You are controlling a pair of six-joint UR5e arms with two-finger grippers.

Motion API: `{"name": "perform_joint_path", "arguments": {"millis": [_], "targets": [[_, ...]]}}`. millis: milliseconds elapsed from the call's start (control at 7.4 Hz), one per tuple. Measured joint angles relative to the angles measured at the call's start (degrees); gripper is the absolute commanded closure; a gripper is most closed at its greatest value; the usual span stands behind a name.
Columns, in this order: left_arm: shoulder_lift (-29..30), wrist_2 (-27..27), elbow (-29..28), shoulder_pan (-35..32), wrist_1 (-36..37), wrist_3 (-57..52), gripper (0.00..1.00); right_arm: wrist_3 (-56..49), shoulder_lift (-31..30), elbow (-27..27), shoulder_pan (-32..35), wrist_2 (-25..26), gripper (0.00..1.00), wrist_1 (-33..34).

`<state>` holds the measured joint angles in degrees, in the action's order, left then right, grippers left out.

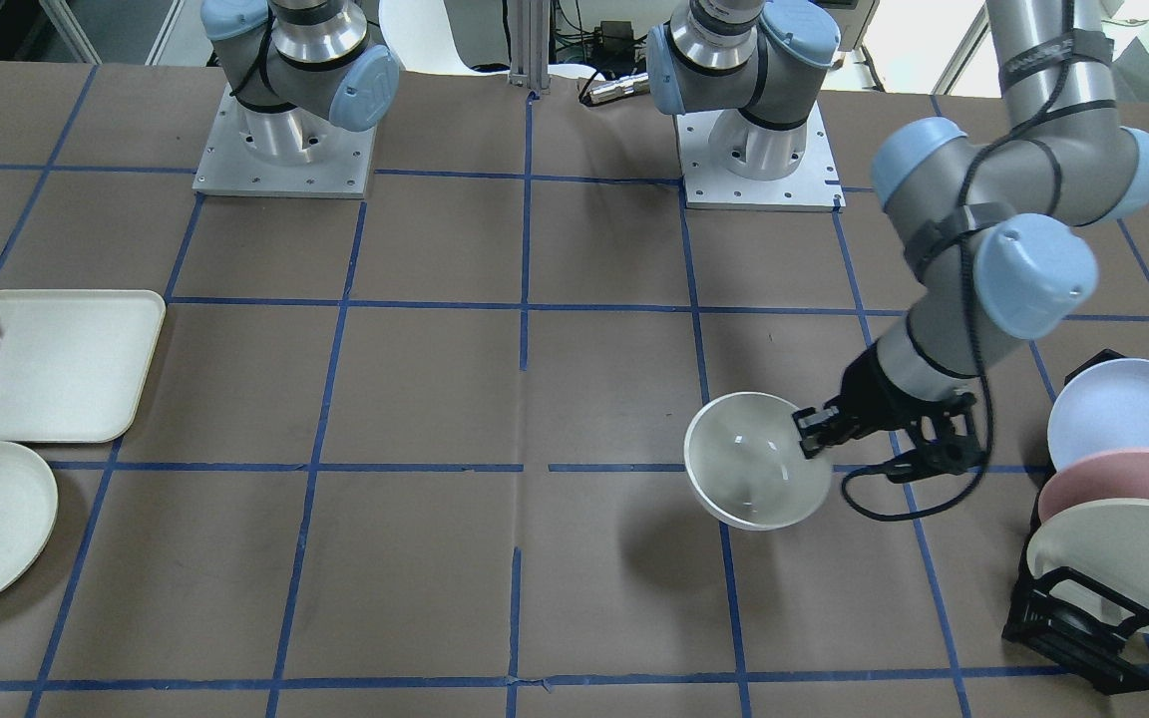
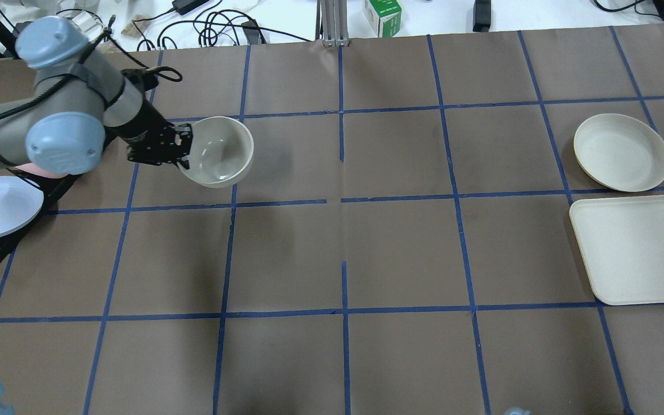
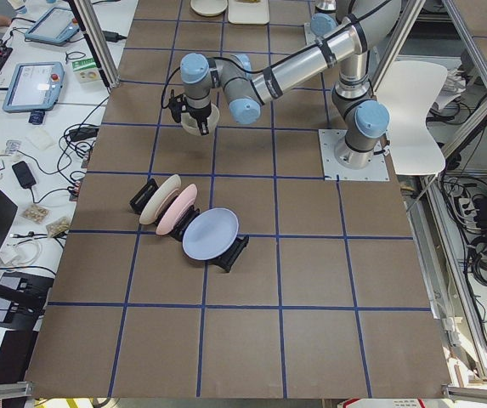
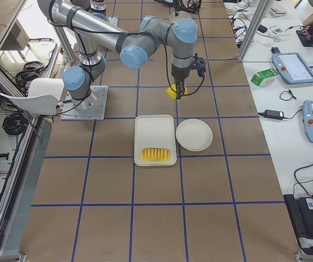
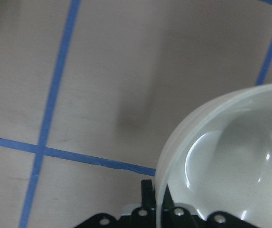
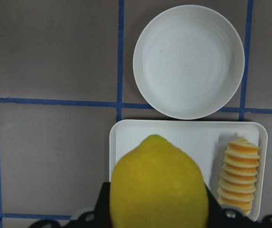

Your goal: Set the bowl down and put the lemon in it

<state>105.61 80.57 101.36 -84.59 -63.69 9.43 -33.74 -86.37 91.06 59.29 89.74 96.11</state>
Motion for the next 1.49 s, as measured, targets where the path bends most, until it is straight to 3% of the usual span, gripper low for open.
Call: {"name": "perform_joint_path", "arguments": {"millis": [270,811,946,1081,1486], "targets": [[2.0,-1.4,0.3,-10.0,4.0,9.3,1.0,0.6,-0.9,0.1,0.7,-0.5,0.94,-1.0],[7.4,-1.8,0.5,-15.4,9.0,14.6,1.0,15.7,-3.0,0.0,11.8,-1.1,0.93,-2.3],[8.7,-1.8,0.5,-16.0,10.3,15.1,0.84,20.6,-3.3,0.1,15.4,-1.5,0.93,-2.2],[9.8,-1.8,0.5,-16.6,11.9,15.6,0.01,23.6,-3.2,0.2,17.7,-1.7,0.93,-2.0],[10.7,-1.3,-0.3,-16.9,14.4,15.9,0.0,25.7,-3.0,0.3,19.4,-1.7,0.93,-1.9]]}}
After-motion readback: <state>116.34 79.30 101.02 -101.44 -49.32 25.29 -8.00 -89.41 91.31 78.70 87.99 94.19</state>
